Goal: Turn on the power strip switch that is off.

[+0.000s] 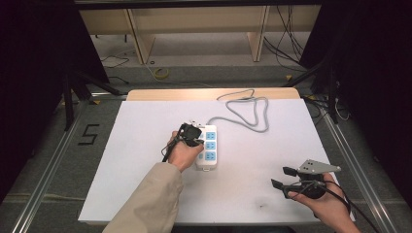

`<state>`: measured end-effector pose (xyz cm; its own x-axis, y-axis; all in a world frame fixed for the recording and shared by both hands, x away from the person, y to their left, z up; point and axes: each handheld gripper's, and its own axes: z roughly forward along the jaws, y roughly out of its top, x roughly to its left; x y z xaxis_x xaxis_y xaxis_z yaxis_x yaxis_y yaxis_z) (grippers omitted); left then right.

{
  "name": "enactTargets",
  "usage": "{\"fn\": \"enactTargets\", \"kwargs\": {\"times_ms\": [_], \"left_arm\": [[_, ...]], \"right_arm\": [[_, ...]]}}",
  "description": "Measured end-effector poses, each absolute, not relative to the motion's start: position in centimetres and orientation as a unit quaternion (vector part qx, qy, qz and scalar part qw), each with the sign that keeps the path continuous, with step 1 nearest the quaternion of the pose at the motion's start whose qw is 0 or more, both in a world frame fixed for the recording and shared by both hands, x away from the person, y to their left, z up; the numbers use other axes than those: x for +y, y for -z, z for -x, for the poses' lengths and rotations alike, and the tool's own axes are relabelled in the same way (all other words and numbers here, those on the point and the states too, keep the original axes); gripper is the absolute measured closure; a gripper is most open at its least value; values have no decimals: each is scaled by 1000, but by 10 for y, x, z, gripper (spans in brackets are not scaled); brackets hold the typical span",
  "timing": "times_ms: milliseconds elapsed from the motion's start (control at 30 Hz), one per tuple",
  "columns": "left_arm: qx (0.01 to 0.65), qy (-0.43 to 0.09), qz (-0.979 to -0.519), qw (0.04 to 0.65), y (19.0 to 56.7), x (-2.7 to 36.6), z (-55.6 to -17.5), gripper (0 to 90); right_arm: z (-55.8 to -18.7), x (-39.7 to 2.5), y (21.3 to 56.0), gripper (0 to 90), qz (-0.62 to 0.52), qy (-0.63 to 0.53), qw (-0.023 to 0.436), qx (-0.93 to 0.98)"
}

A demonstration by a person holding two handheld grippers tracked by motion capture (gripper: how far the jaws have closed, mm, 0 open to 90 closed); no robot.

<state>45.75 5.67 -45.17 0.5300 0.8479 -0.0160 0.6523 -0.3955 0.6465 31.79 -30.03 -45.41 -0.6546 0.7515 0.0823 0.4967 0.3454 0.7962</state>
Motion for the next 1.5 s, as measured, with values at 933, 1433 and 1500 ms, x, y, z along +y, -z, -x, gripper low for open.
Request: {"fn": "enactTargets", "kwargs": {"times_ms": [933,1433,1500], "left_arm": [[469,-153,-830,260,446,48,-461,900],[464,-162,-836,243,445,43,-461,900],[465,-161,-836,242,445,42,-462,900]], "right_arm": [[-318,-299,454,332,-384,-422,147,808],[-318,-297,454,332,-384,-425,146,807],[-318,-297,454,332,-383,-425,146,807]]}}
